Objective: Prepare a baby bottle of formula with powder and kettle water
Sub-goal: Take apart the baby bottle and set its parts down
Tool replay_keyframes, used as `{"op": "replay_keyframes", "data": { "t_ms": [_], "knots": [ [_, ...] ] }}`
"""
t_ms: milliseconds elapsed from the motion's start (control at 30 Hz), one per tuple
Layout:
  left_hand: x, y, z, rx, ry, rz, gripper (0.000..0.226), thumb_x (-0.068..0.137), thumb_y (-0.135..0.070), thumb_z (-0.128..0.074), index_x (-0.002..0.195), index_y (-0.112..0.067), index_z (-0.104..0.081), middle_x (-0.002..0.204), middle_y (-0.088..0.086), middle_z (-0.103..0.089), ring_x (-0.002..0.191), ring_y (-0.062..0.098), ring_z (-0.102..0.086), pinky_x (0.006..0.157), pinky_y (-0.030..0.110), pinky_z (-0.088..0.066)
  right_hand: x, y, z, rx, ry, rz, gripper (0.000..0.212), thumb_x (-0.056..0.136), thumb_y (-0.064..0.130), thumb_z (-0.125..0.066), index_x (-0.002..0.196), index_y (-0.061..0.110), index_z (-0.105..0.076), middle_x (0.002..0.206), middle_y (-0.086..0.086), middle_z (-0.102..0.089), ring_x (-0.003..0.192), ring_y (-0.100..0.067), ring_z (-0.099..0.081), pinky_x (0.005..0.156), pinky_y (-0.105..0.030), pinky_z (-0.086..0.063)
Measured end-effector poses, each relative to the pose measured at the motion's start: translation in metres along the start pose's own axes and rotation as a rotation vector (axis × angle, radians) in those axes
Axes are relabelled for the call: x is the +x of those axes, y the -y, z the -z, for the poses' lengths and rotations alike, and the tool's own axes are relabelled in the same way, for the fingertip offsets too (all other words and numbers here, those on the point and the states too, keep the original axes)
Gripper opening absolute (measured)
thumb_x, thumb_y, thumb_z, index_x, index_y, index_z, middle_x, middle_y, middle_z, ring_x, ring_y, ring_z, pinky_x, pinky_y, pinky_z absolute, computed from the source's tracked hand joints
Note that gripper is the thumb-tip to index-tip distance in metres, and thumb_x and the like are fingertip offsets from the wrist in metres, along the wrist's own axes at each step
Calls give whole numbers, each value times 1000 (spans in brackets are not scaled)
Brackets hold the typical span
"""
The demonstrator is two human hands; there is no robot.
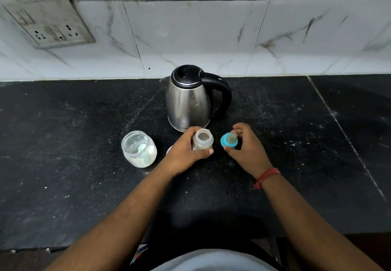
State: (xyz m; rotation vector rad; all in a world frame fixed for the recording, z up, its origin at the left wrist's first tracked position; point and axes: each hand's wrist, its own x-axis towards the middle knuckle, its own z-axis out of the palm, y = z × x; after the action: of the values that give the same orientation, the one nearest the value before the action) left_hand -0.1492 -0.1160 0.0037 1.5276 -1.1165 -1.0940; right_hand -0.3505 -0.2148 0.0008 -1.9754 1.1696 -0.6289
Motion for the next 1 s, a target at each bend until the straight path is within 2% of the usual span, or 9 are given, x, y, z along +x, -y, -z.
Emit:
{"op": "replay_keyframes", "data": {
  "t_ms": [100,167,233,333,533,700,867,933,1000],
  "knots": [
    [2,5,-7,41,3,17,56,80,-15,-88,127,-23,-59,125,4,-67,115,18,-64,105,33,-49,-6,-8,-4,-196,87,19,75,76,11,-83,140,17,-44,123,3,-57,114,-12,-56,97,-23,-41],
    [3,7,-13,82,-41,21,54,79,-16,-89,118,-36,-58,126,4,-63,118,17,-61,106,32,-47,-7,-10,-6,-324,108,72,78,76,12,-82,143,14,-42,125,-2,-59,117,-18,-56,106,-30,-41],
    [4,11,-18,114,-70,15,57,78,-16,-90,112,-45,-56,128,1,-57,121,16,-59,109,31,-46,-5,-11,-8,-460,132,127,80,77,16,-81,145,11,-40,126,-4,-61,120,-21,-56,119,-38,-31],
    [4,18,-25,151,-42,12,56,78,-14,-89,117,-37,-57,126,-2,-56,119,14,-58,108,28,-45,-3,-15,-10,-627,177,163,83,80,26,-79,149,10,-36,126,-3,-61,120,-25,-53,123,-43,-21],
    [4,26,-30,219,-4,16,52,80,-15,-88,121,-28,-59,123,1,-60,116,15,-59,97,15,-43,-1,-23,-14,-743,191,176,90,78,36,-80,150,13,-33,122,-1,-65,120,-23,-54,124,-47,-17],
    [3,24,-32,239,0,15,54,81,-14,-86,128,-19,-59,125,3,-62,117,18,-60,103,27,-47,-1,-29,-15,-764,221,155,89,79,39,-79,151,15,-31,127,-1,-63,124,-24,-51,124,-48,-16],
    [2,28,-31,234,29,67,81,82,-16,-87,148,-19,-40,133,-4,-58,122,12,-57,92,-1,-37,-2,-27,-13,-818,204,150,97,74,51,-80,151,17,-32,138,-4,-55,136,-26,-41,123,-57,-12],
    [1,28,-28,207,50,75,94,81,-16,-88,155,-17,-29,139,-4,-54,129,12,-55,103,8,-39,-2,-24,-12,-807,212,141,103,72,57,-79,153,18,-28,145,-5,-50,142,-27,-35,123,-58,-10],
    [-1,27,-24,173,72,66,98,82,-16,-88,157,-18,-25,146,-1,-51,135,13,-52,115,25,-40,-1,-21,-8,-780,231,128,108,71,61,-78,155,20,-24,152,-5,-44,147,-27,-28,124,-57,-9]
  ]
}}
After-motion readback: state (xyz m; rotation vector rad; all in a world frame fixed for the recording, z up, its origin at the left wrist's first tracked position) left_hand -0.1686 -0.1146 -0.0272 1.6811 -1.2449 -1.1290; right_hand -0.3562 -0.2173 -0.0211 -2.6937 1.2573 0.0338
